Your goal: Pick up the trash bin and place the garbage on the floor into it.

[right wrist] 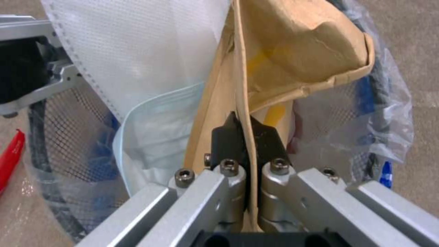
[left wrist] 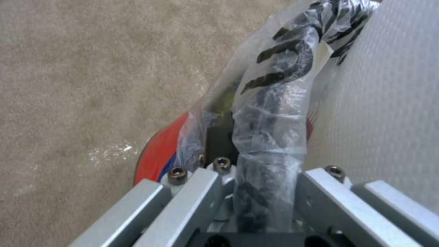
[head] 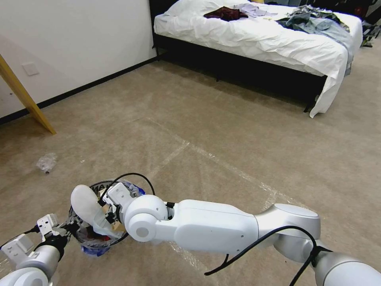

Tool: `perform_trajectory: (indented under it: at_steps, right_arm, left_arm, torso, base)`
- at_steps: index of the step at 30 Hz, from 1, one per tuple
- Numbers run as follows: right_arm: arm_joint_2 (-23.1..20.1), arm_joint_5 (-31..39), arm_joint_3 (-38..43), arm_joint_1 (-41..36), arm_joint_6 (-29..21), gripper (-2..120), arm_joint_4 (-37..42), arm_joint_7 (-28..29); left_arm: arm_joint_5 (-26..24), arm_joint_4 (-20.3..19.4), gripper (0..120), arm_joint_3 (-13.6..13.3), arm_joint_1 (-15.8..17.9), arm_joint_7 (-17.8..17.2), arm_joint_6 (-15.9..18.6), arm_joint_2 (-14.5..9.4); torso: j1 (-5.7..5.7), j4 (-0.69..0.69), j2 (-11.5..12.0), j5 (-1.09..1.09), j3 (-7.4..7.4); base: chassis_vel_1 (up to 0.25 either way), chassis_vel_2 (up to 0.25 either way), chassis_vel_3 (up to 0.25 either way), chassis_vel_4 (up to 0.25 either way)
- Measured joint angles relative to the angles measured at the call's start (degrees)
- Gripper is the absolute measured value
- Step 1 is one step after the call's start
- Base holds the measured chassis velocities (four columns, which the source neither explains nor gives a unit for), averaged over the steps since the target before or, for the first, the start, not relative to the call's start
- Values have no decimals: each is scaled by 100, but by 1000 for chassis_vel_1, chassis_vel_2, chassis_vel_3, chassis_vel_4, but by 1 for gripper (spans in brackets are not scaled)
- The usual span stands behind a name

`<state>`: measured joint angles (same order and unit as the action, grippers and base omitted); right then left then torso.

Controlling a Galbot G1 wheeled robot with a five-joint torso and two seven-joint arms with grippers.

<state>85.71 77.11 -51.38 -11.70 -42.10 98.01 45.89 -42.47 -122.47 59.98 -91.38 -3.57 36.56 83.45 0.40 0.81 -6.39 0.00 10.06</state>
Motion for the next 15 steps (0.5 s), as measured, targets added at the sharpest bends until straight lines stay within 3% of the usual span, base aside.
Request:
perform_trajectory:
  at_steps: [15]
  right_arm:
    - [195,71,-56,88,-12,0,-134,83]
  left_arm:
    - [8,41,1,4,22,1,0,7]
  torso:
    - [0,0,0,0,0]
  base:
    - [0,0,0,0]
